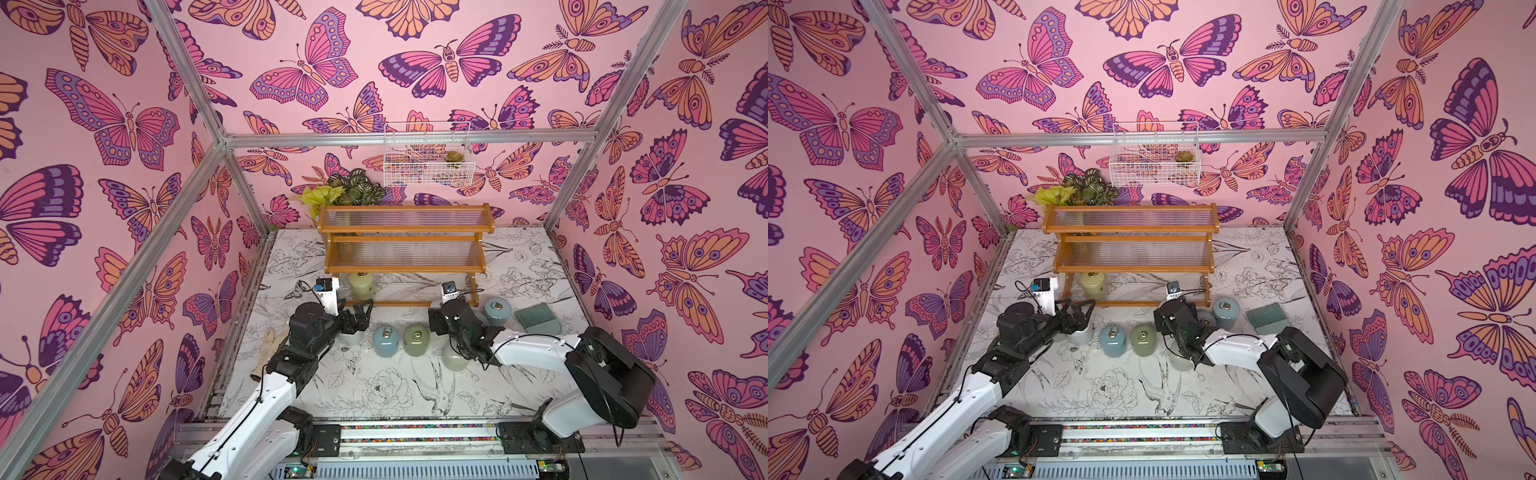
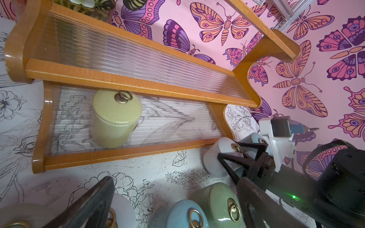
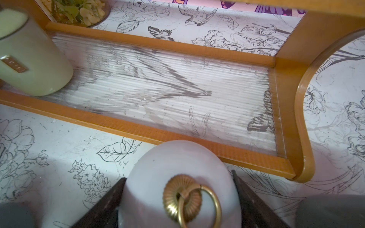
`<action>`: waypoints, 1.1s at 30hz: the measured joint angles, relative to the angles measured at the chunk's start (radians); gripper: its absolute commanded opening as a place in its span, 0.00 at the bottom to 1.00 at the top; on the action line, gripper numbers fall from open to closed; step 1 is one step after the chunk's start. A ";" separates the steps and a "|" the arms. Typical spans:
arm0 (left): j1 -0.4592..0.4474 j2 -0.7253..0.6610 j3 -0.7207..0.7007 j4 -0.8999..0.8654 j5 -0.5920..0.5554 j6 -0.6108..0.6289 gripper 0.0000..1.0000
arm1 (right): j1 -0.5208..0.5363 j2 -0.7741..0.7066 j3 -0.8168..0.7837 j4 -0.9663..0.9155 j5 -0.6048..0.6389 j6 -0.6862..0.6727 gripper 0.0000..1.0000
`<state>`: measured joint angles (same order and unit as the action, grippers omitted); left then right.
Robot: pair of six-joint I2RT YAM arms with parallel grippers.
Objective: Remove the tea canisters from the shelf
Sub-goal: Place the tea canister at the center of the board, then pick up the tea canister from the shelf.
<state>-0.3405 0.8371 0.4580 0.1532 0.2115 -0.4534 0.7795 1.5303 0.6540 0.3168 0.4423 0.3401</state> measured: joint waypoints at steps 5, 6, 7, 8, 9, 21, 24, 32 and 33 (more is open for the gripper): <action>0.000 0.001 0.000 -0.001 -0.004 0.000 1.00 | 0.000 0.001 0.024 -0.004 0.008 0.001 0.86; 0.000 0.001 0.000 -0.001 -0.005 0.000 1.00 | 0.000 0.001 0.030 -0.005 0.009 0.001 0.87; 0.000 0.002 0.000 -0.001 -0.008 0.000 1.00 | 0.000 0.001 0.035 -0.006 0.010 0.001 0.87; 0.000 0.003 0.000 -0.001 -0.012 0.000 1.00 | 0.000 0.001 0.040 -0.006 0.010 0.001 0.87; 0.000 0.005 0.000 -0.001 -0.015 0.000 1.00 | 0.000 0.001 0.042 -0.006 0.011 0.000 0.88; 0.001 0.025 0.030 -0.061 -0.087 0.000 1.00 | 0.000 0.001 0.114 -0.037 0.003 -0.035 0.90; 0.001 0.006 0.033 -0.080 -0.111 0.000 1.00 | 0.000 0.002 0.169 -0.042 -0.038 -0.063 0.91; 0.004 -0.045 0.039 -0.131 -0.150 0.000 1.00 | 0.020 0.130 0.363 -0.026 -0.189 -0.118 0.96; 0.008 -0.043 0.042 -0.142 -0.152 -0.001 1.00 | 0.024 0.153 0.383 -0.027 -0.203 -0.121 0.96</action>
<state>-0.3321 0.7940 0.5003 0.0113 0.0597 -0.4541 0.8036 1.6836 1.0367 0.2901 0.2390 0.2192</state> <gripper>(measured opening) 0.999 0.957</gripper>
